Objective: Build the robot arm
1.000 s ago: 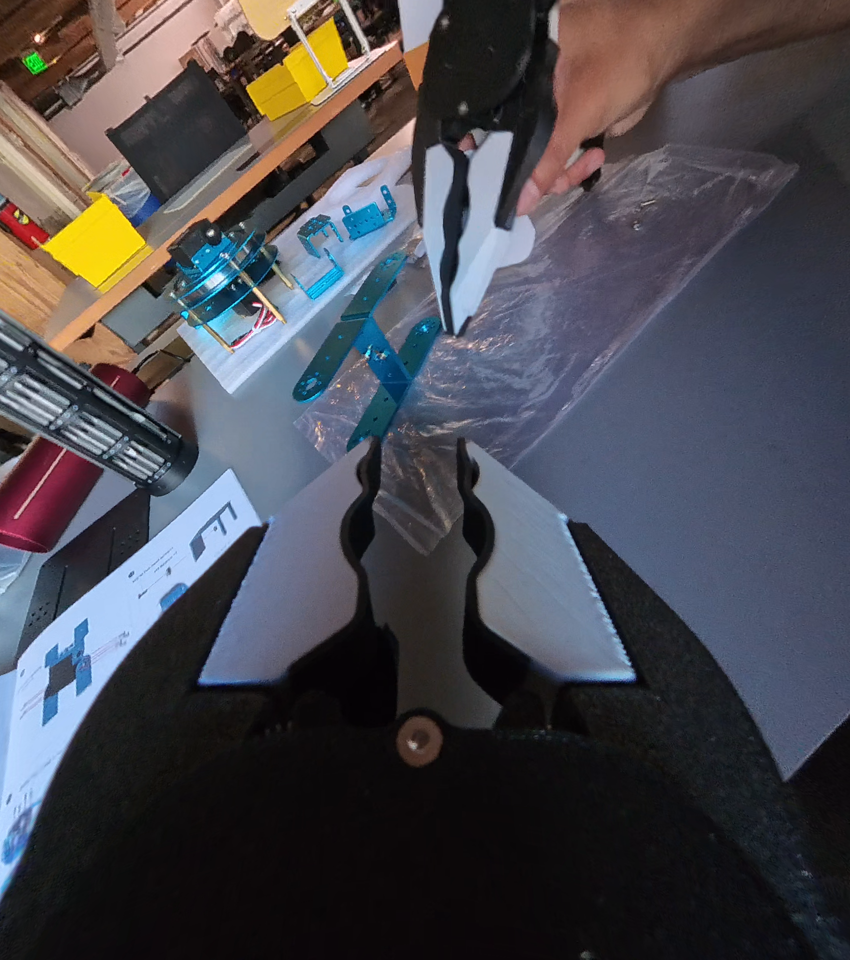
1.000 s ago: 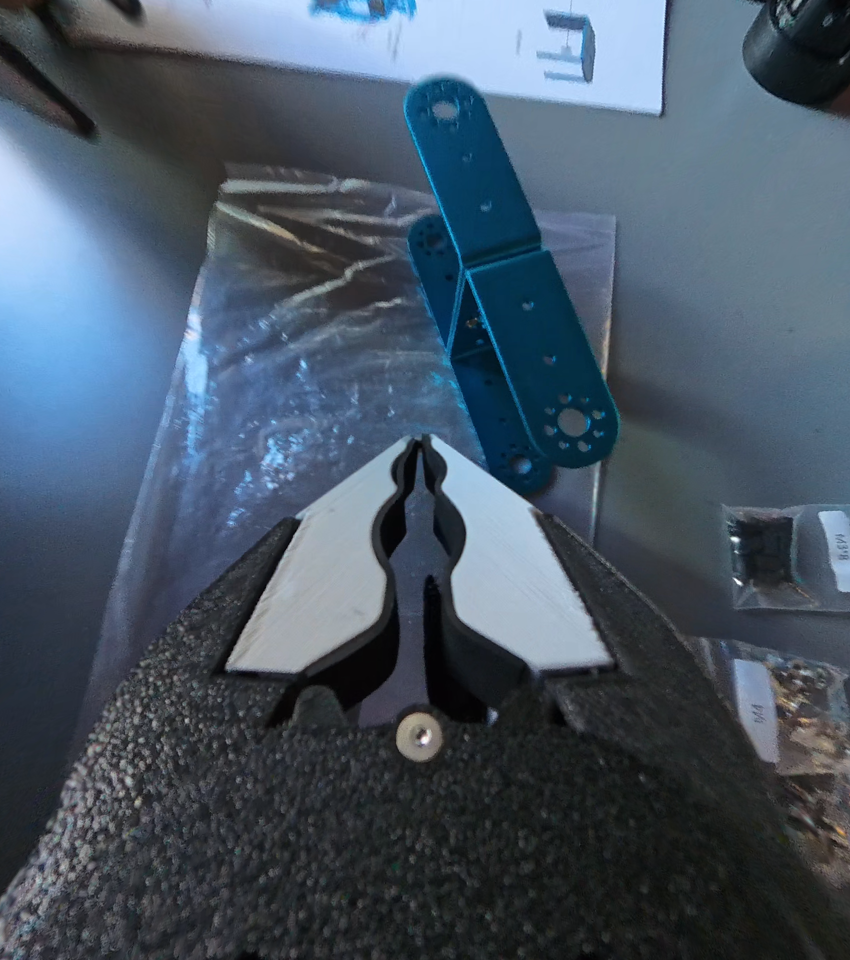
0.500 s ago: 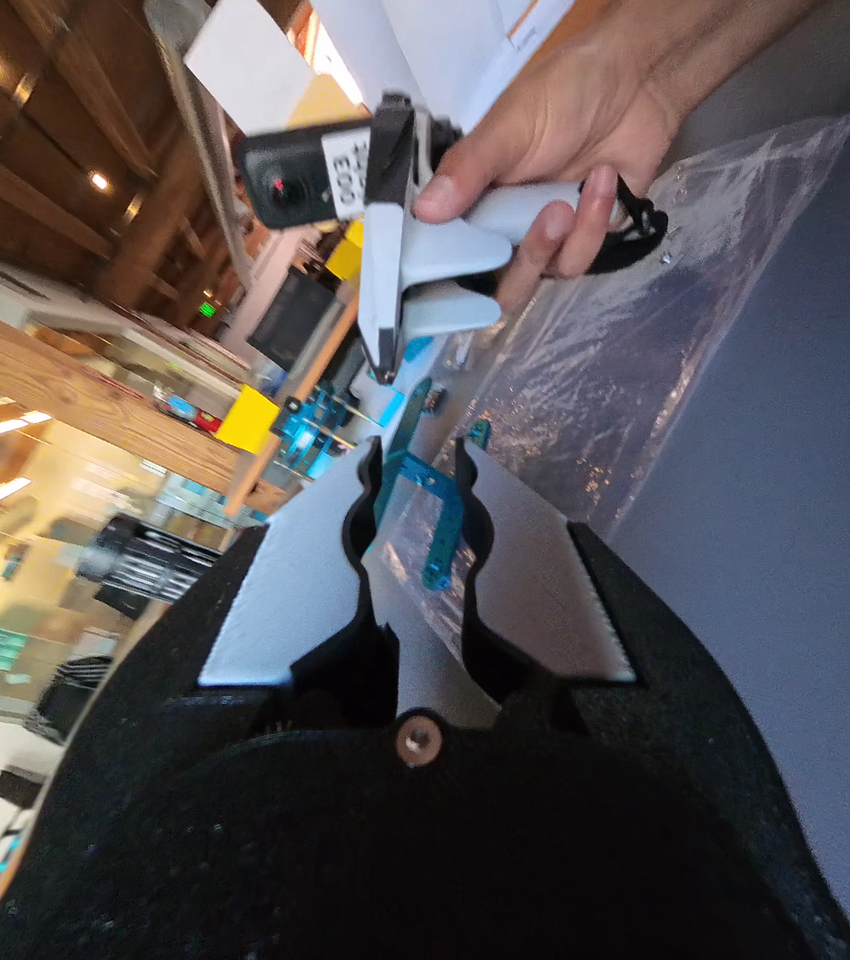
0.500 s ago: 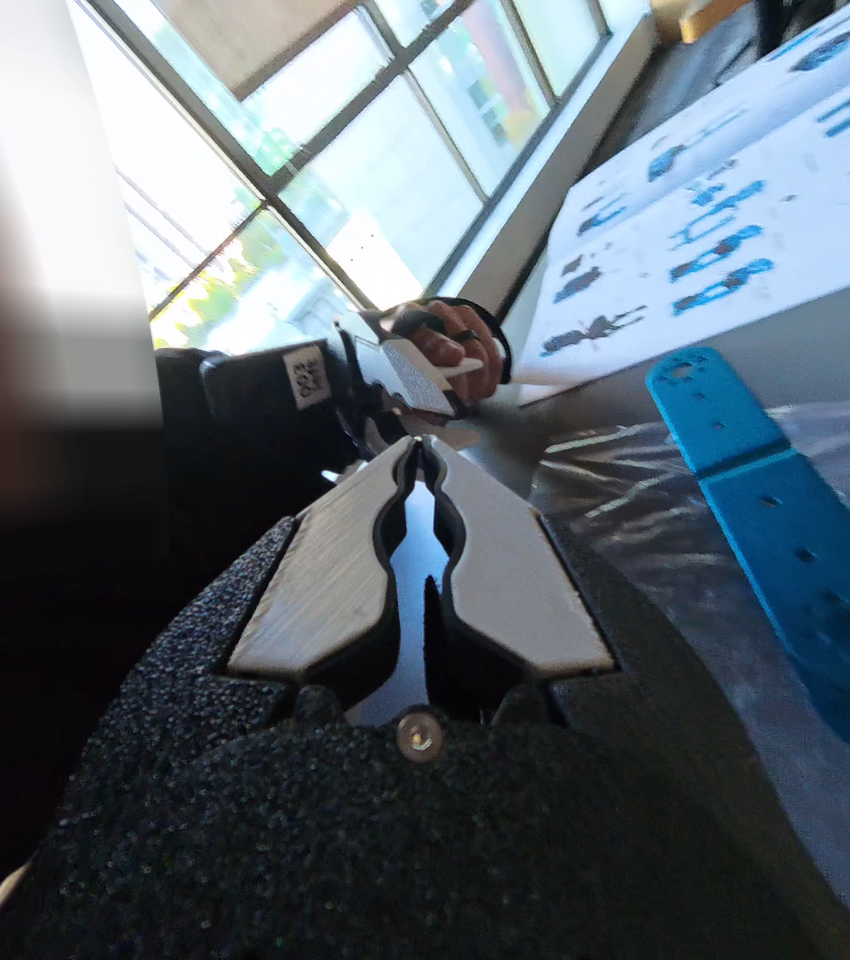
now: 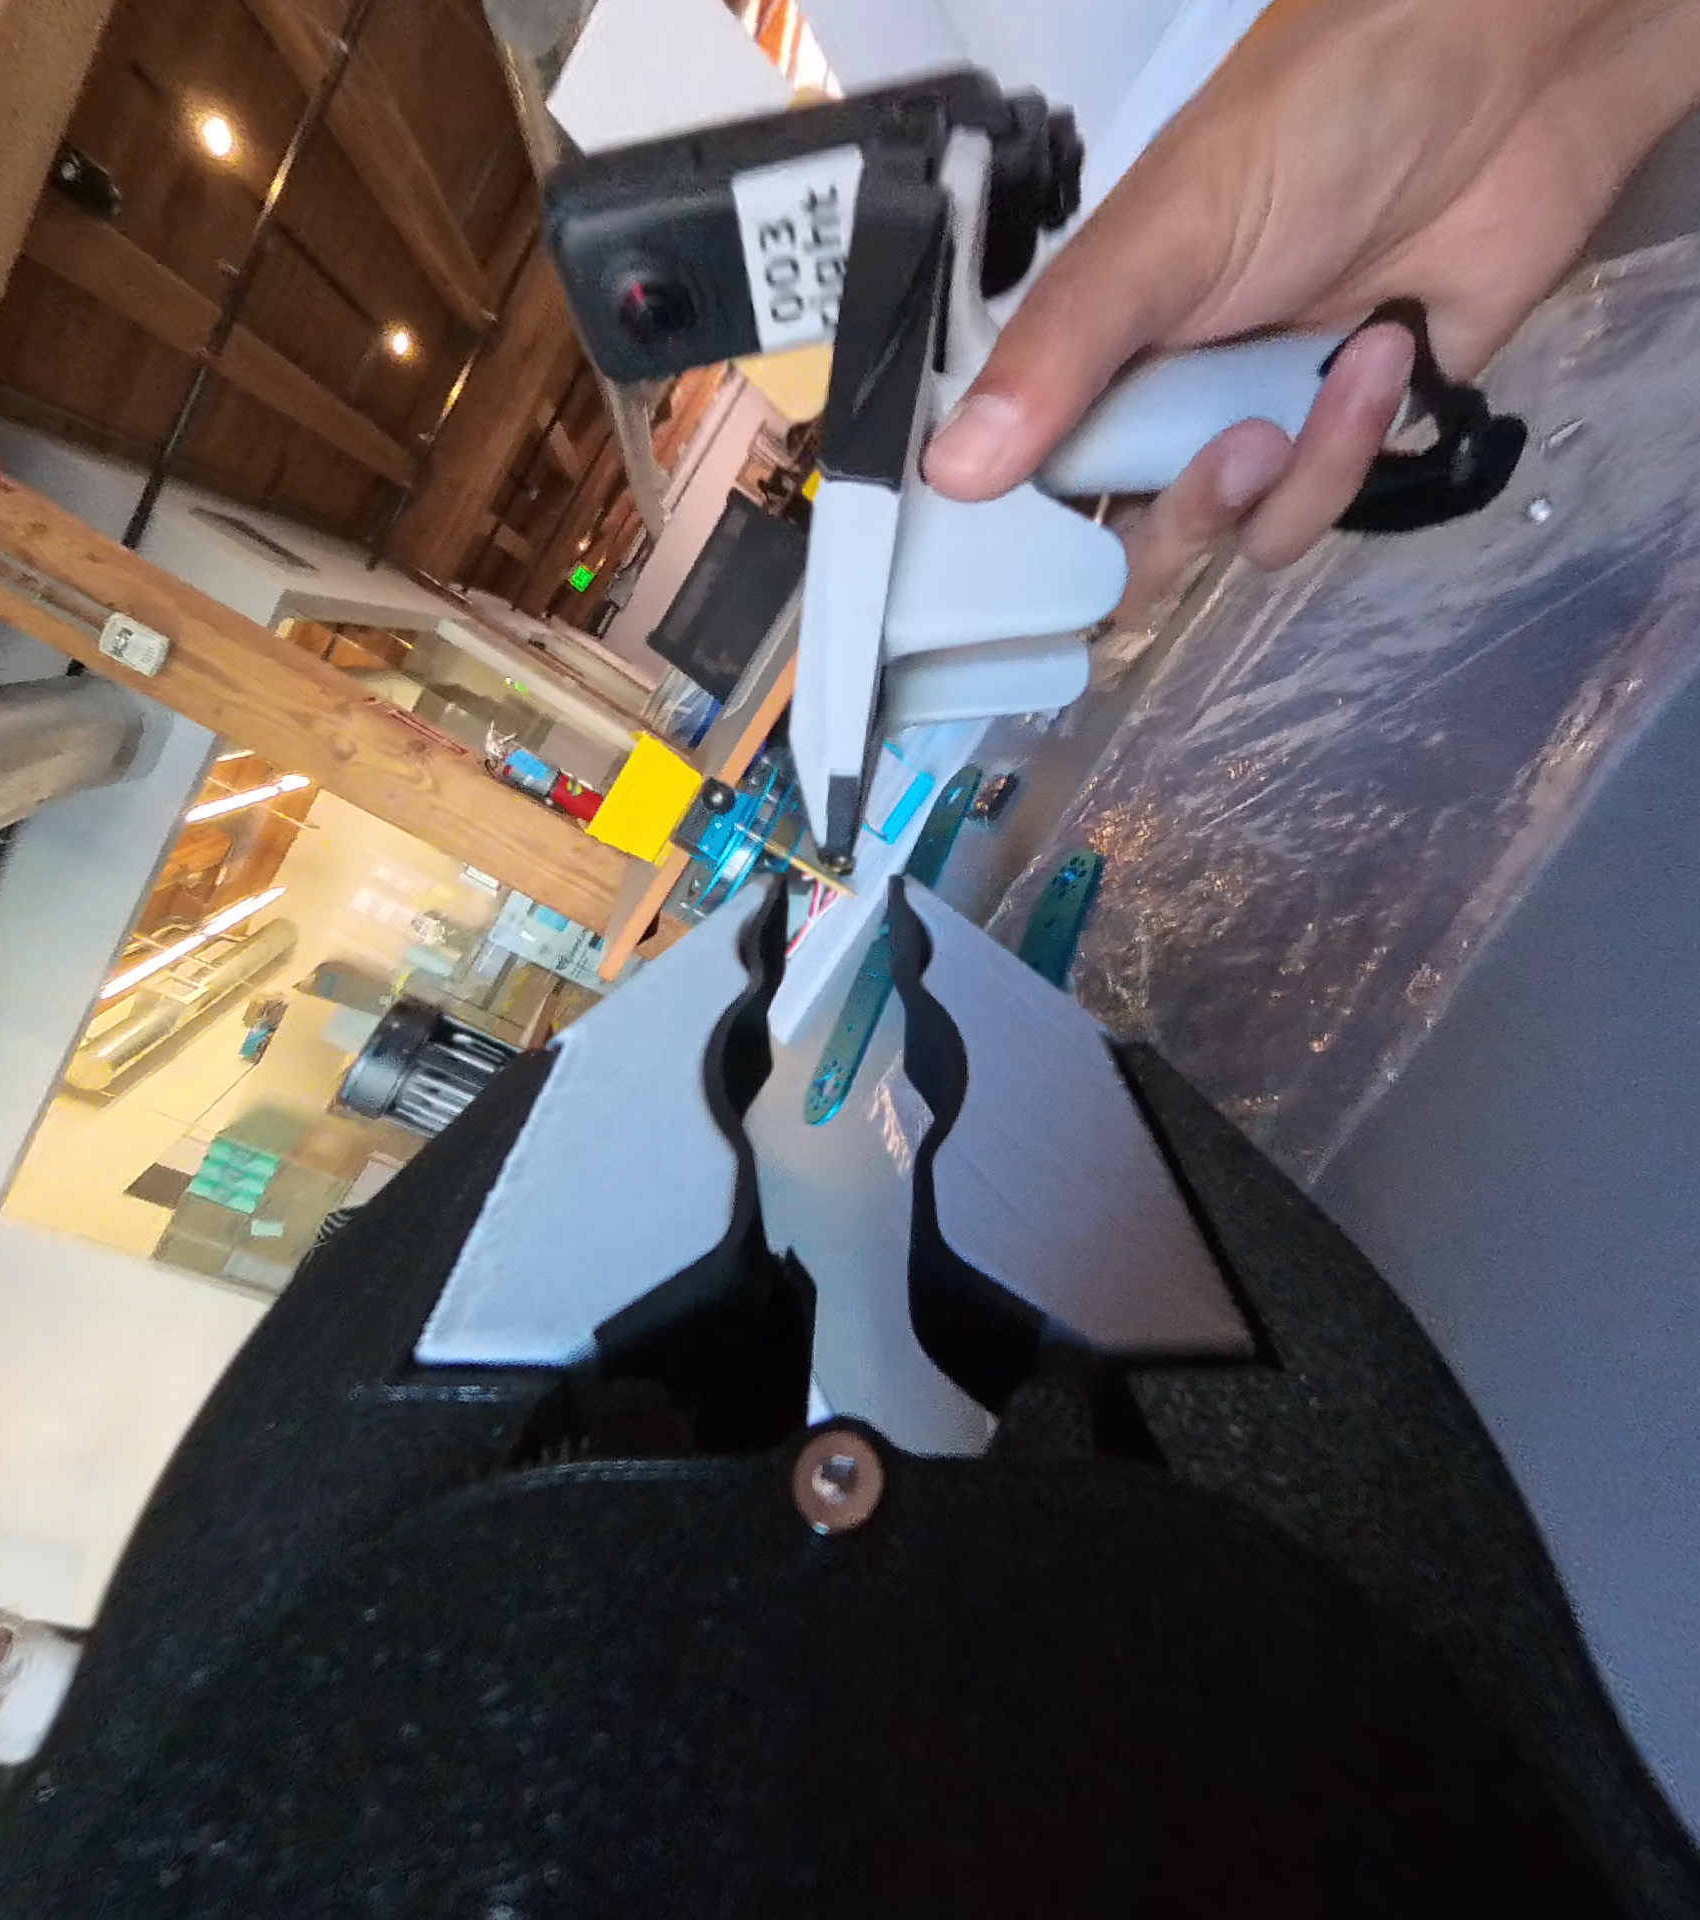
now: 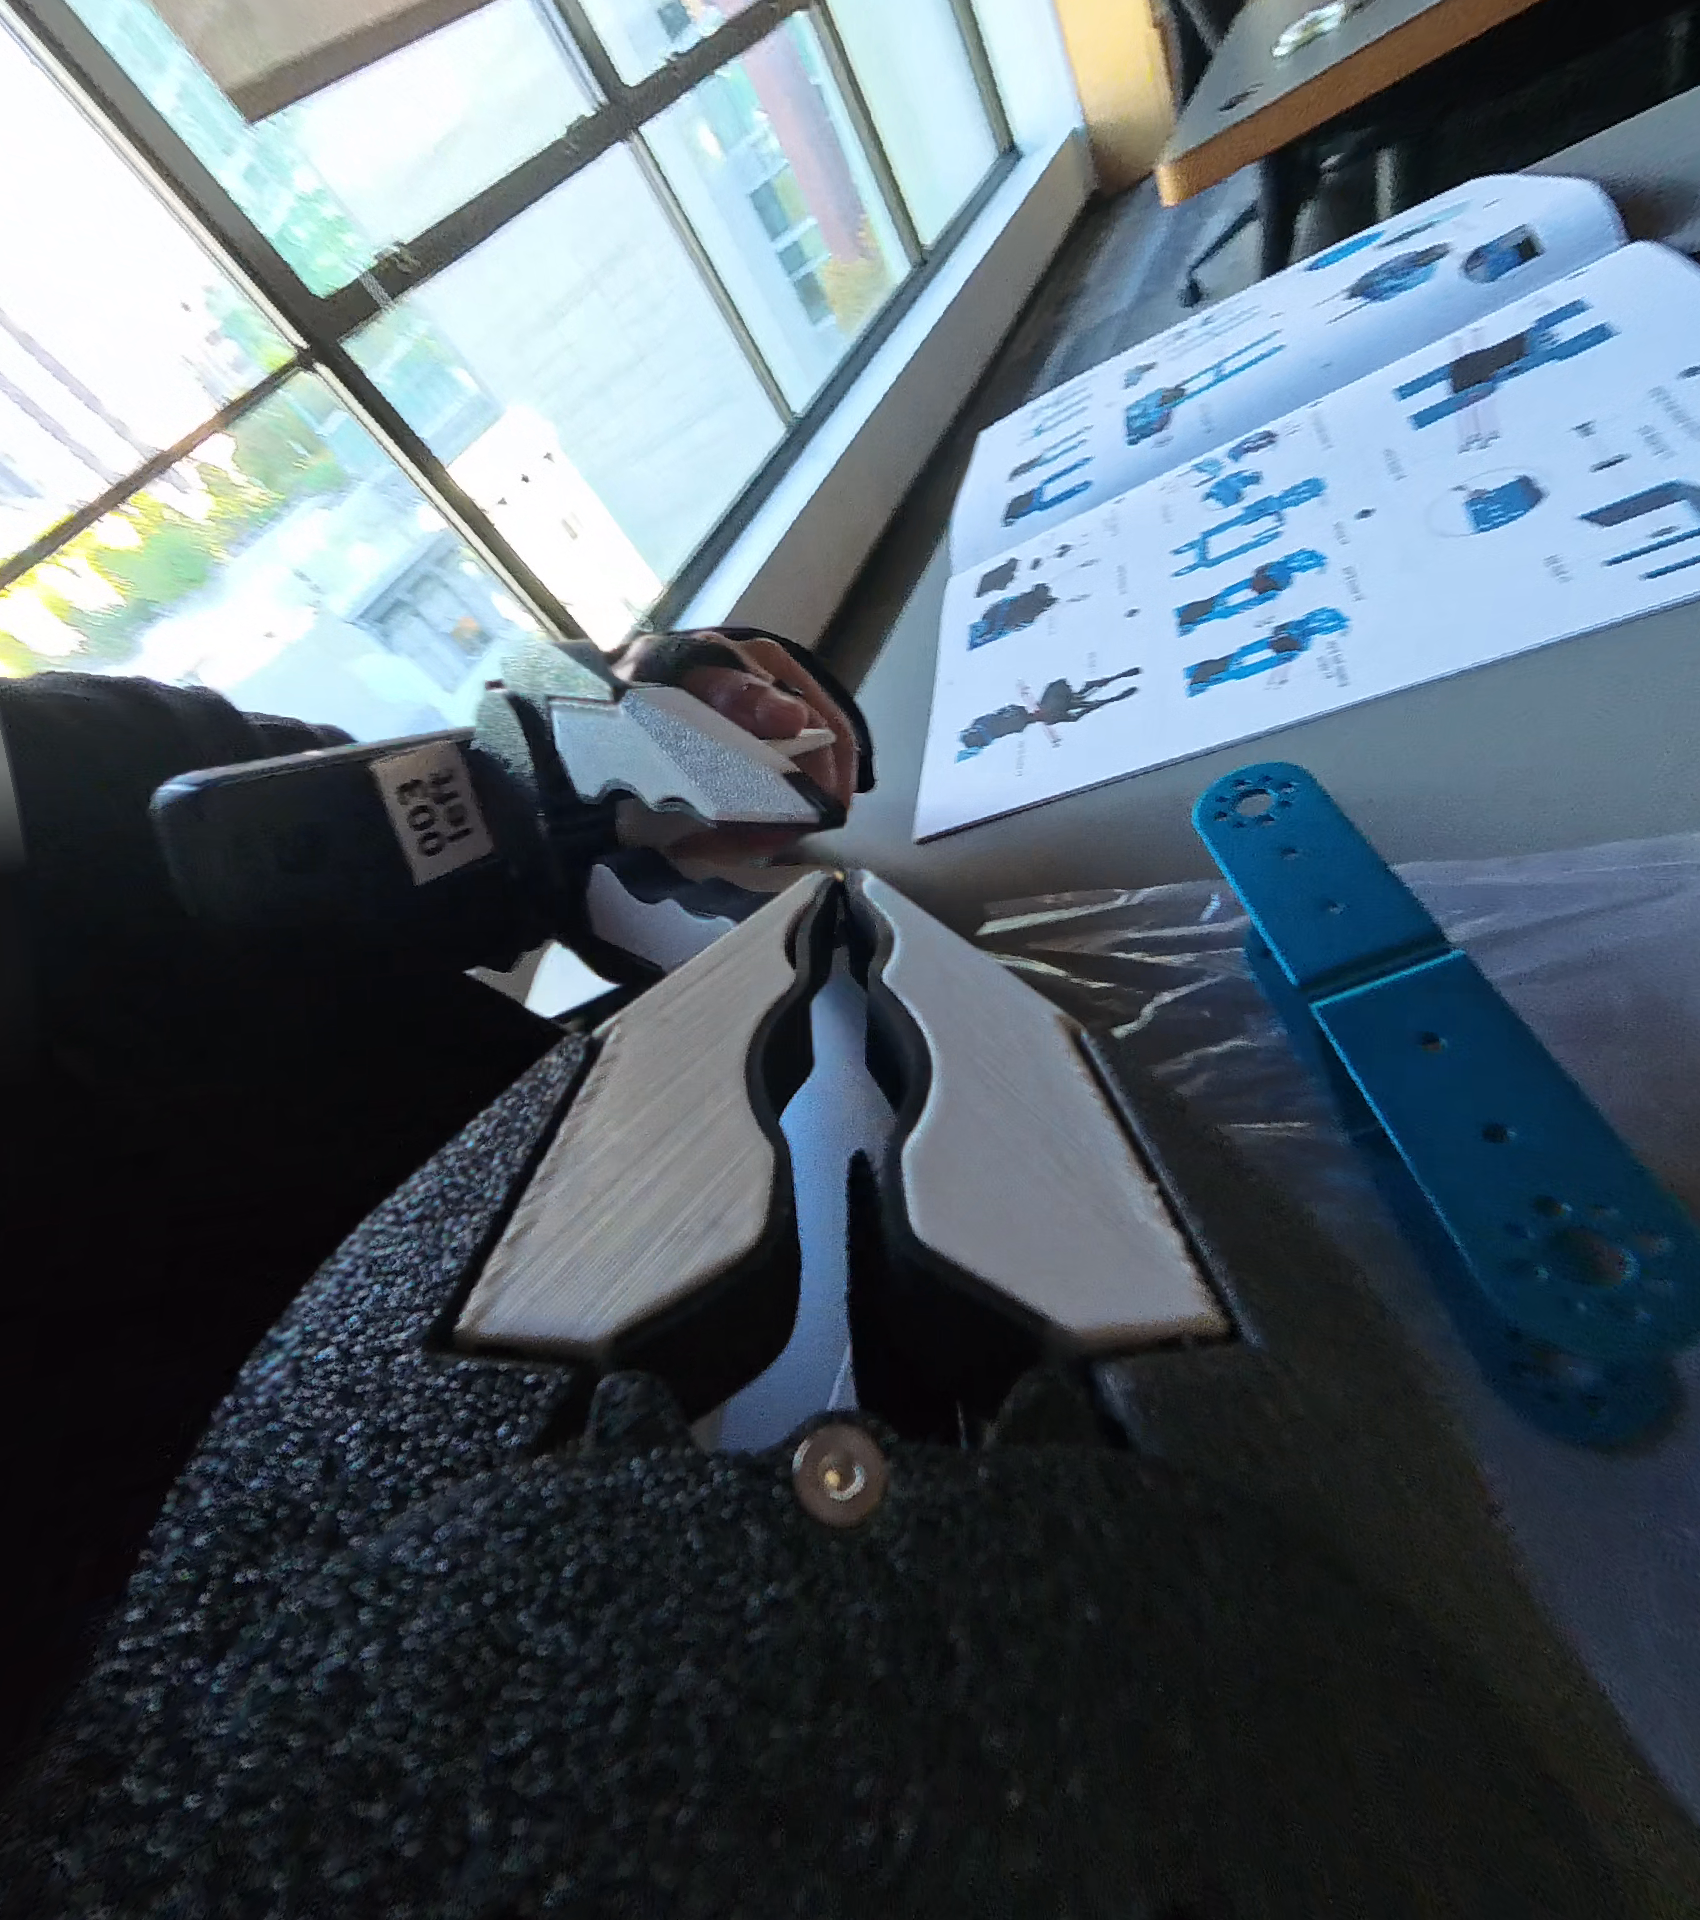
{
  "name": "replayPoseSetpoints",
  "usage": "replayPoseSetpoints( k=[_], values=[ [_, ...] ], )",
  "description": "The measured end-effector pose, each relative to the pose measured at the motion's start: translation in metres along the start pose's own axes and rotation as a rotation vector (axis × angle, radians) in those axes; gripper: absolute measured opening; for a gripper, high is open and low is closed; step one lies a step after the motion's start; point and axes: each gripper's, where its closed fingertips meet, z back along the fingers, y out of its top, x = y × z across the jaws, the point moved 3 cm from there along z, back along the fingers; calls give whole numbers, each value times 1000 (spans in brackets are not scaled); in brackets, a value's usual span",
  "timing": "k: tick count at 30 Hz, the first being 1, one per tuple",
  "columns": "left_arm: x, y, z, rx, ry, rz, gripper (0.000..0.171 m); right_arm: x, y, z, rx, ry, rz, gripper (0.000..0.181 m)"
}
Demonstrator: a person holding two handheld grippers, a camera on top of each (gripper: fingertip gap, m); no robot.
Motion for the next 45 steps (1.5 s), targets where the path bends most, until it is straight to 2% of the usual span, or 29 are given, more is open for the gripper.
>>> replayPoseSetpoints(
  k=[5,11,14,26,33,37,39,41,43,45],
  values=[
    [7,-10,-10,-103,23,-77,18,5,-1,-3,-36,-162,100,1],
    [6,-10,-12,-128,74,-114,13,9,-4,-8,-78,-314,199,0],
    [4,-11,-11,-139,77,-105,13,8,-4,-10,-85,-341,230,0],
    [6,-13,-8,-142,84,-122,5,5,-5,-13,-69,-324,214,0],
    [0,-2,1,-28,4,82,4,-8,-1,-11,-52,-217,257,0],
    [1,-5,3,-23,-19,61,3,-7,-2,-11,-48,-191,220,0],
    [0,-11,7,-26,-54,90,0,0,1,-4,-41,-235,211,0],
    [-4,-21,14,-30,-120,176,0,9,-6,3,-122,-265,256,15],
    [1,-36,19,-101,-243,263,7,28,-34,5,-345,-346,311,17],
    [3,-43,22,-127,-341,377,8,40,-53,0,-486,-389,382,19]
  ],
)
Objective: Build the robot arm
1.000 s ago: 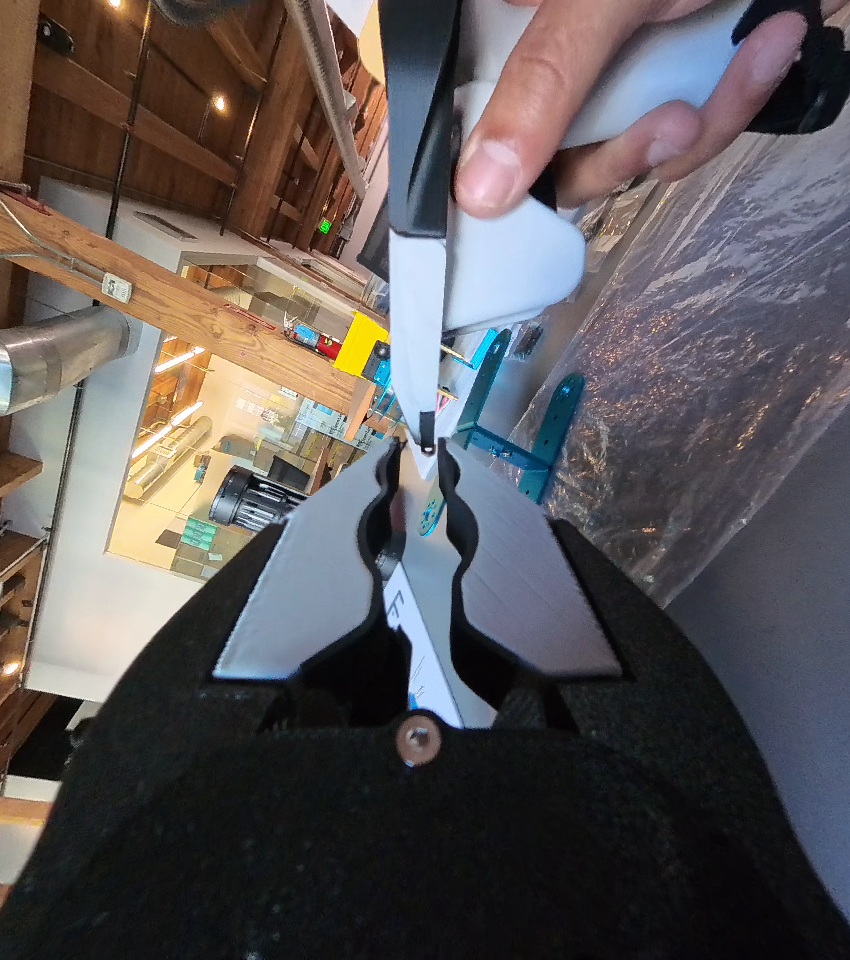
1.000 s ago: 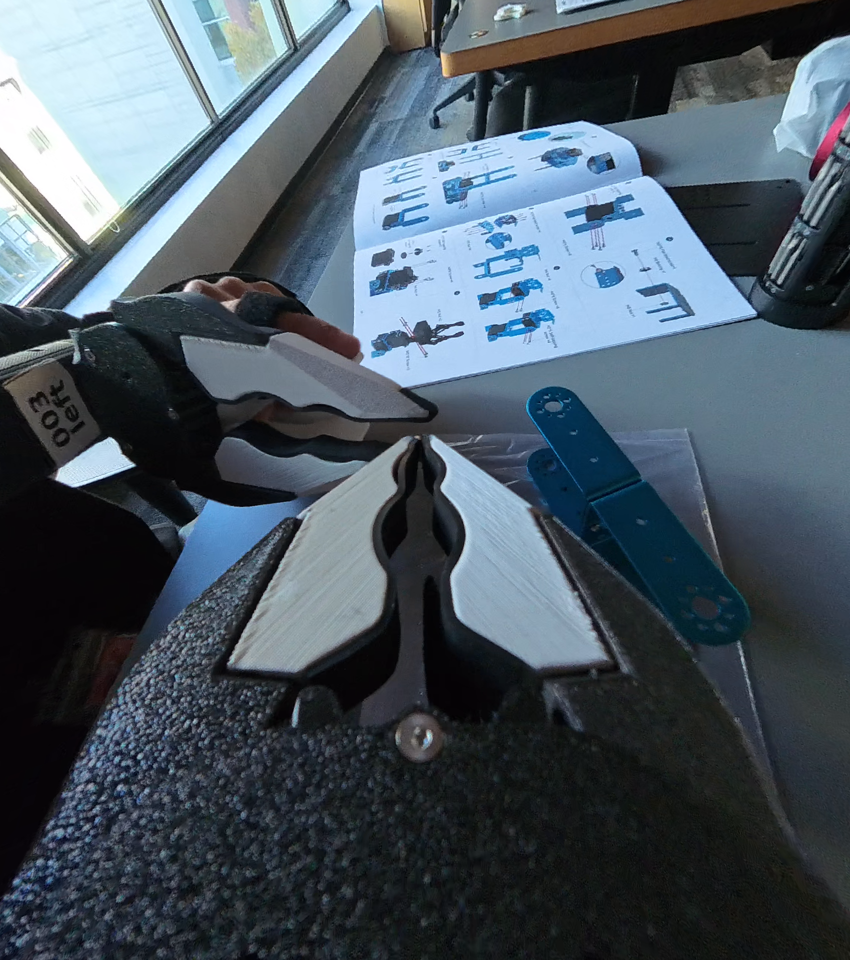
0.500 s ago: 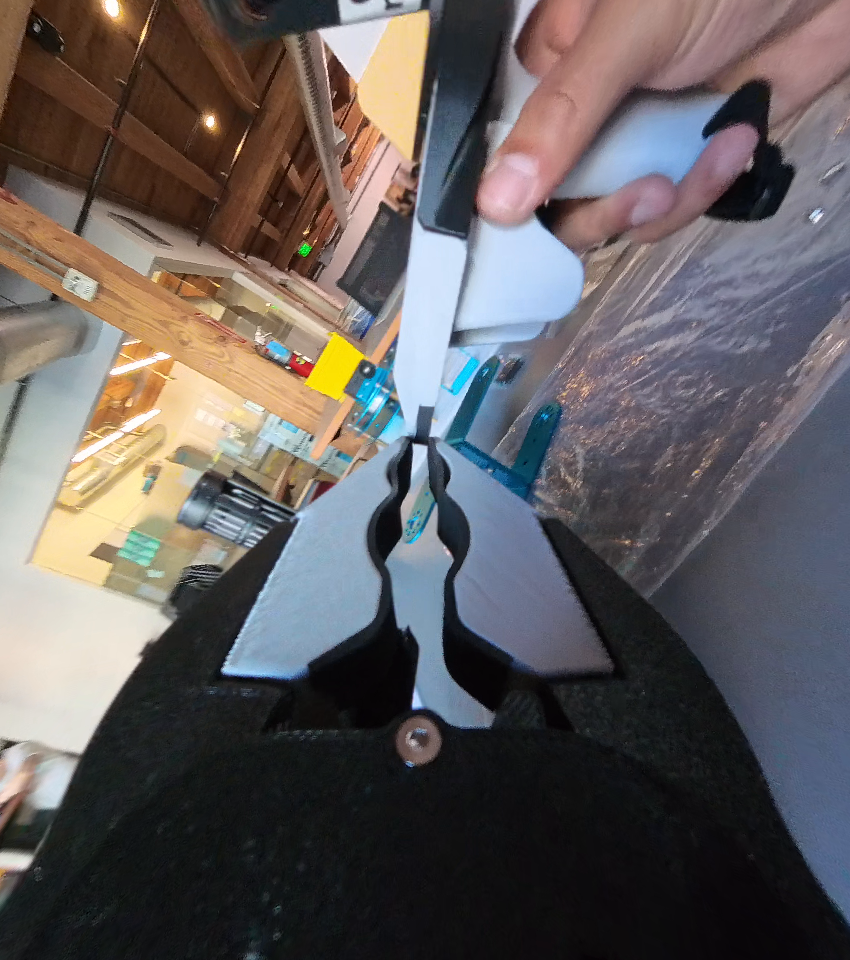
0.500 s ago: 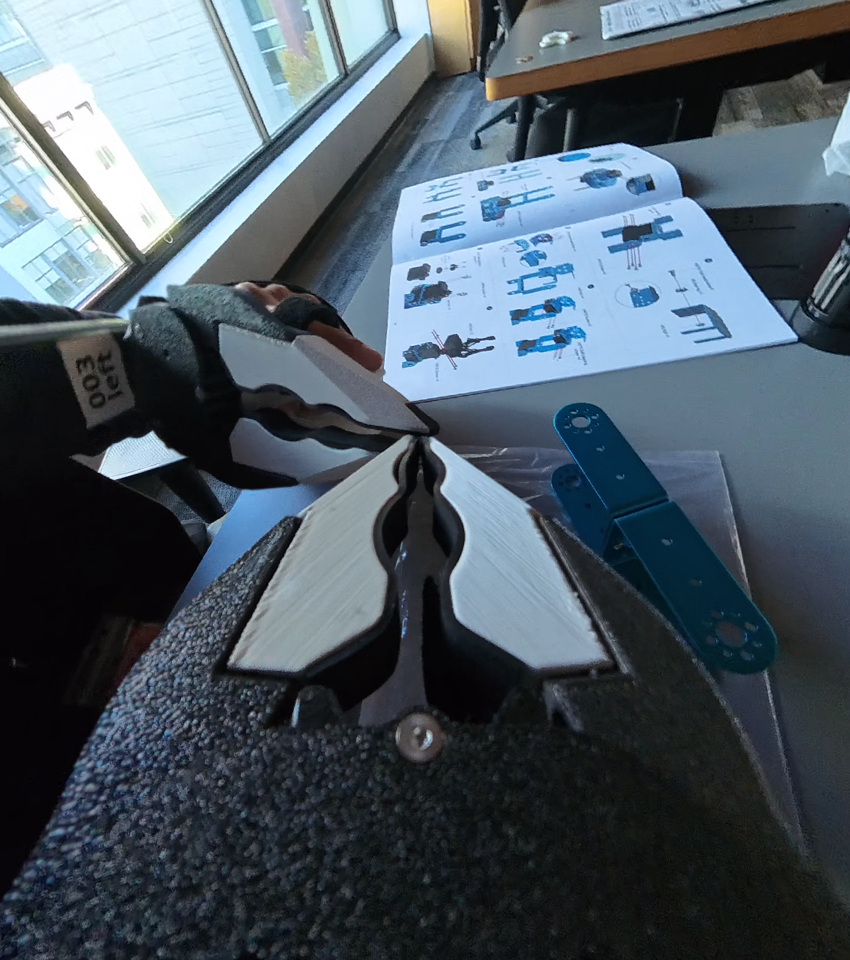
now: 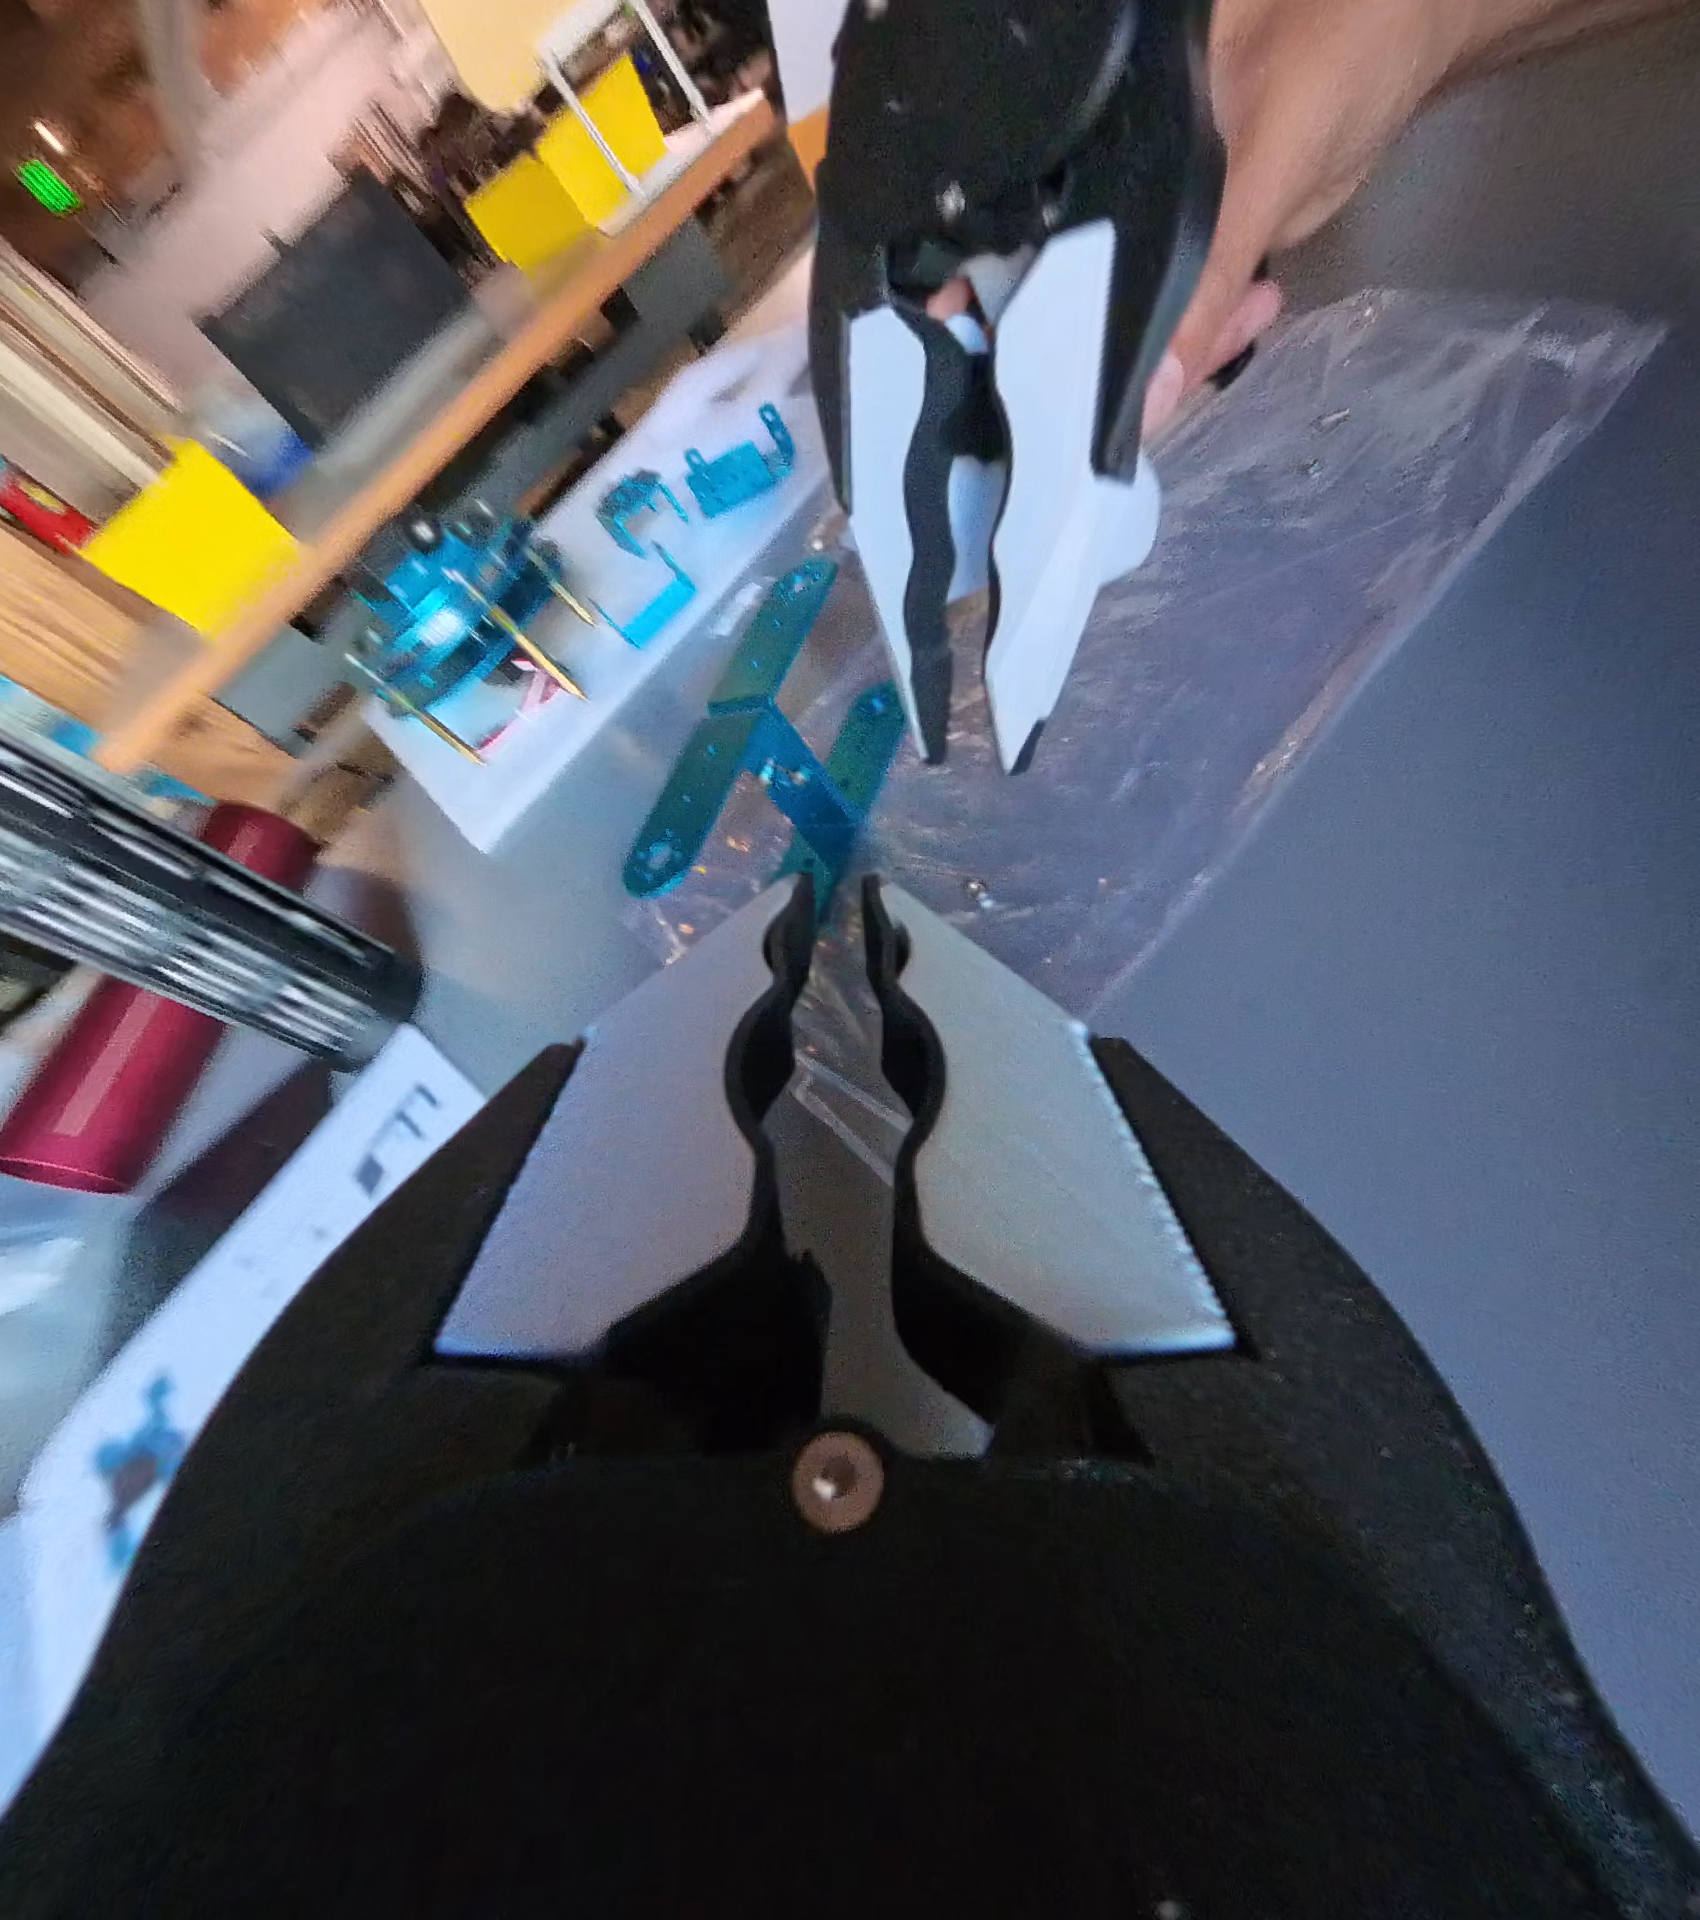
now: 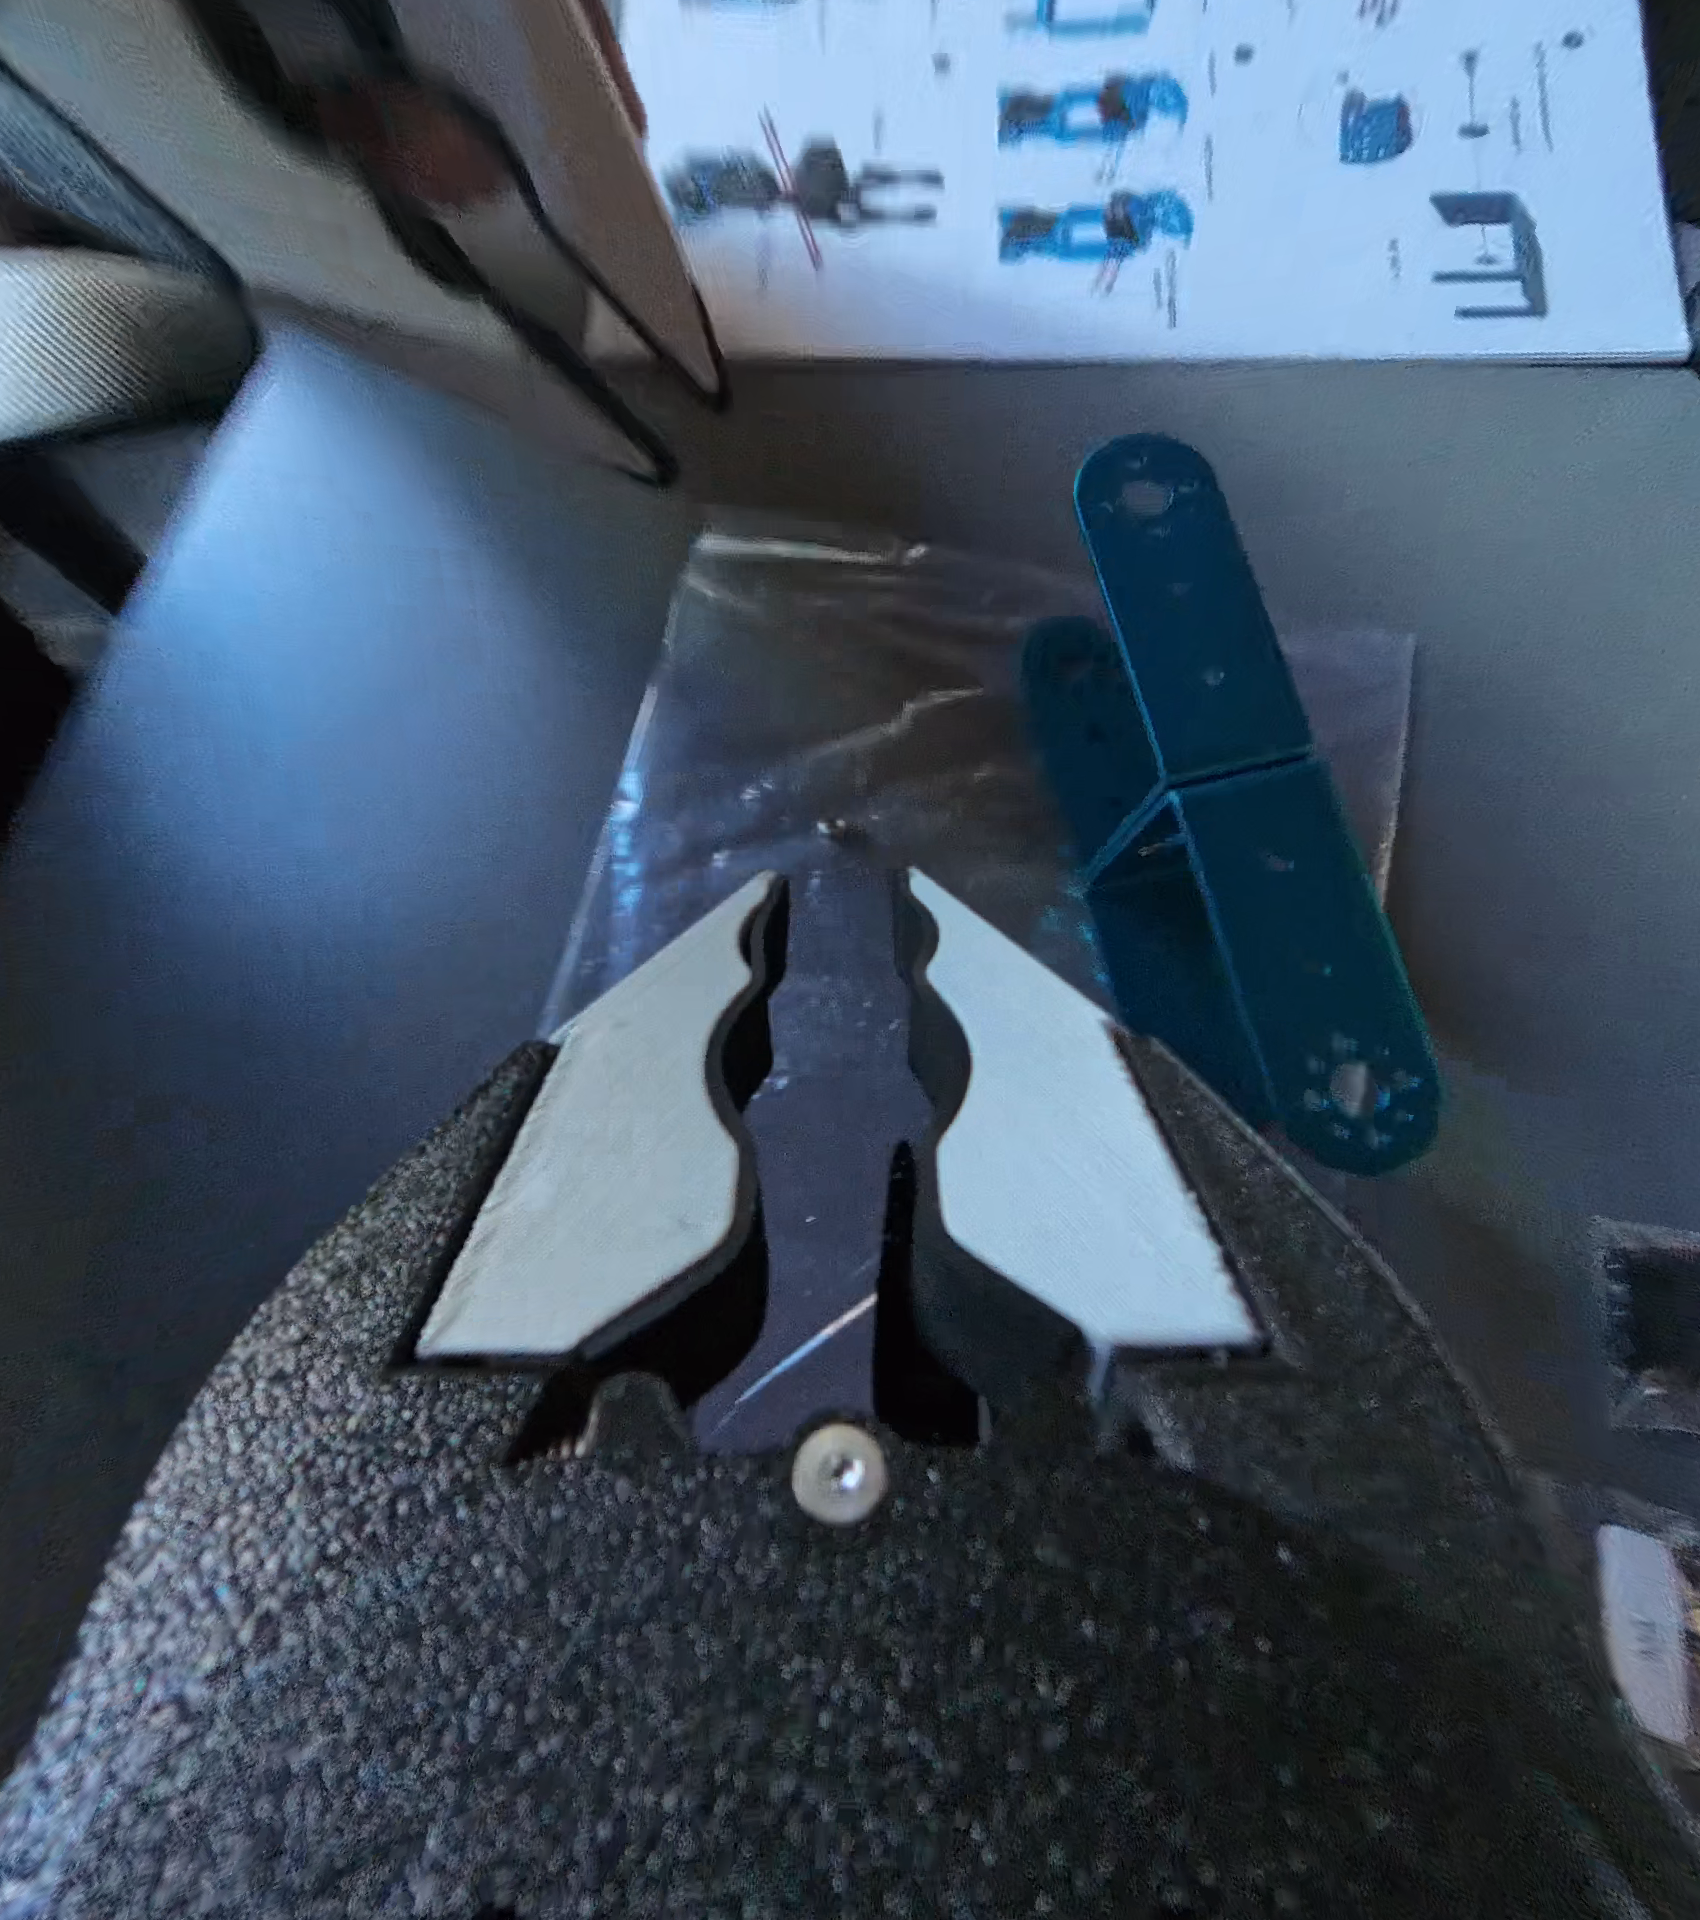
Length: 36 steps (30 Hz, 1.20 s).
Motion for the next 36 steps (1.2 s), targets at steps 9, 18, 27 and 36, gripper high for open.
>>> replayPoseSetpoints(
  k=[9,18,27,36],
  values=[
    [1,-16,-3,-123,-274,289,18,-2,3,-34,-221,60,185,15],
    [-55,-26,-30,-180,-241,231,37,-4,3,-37,-261,128,160,4],
    [-59,-21,-64,-140,-427,259,46,11,-44,12,-333,78,16,3],
    [-53,-28,-66,-150,-404,283,26,50,-10,26,-85,-78,-108,37]
  ],
)
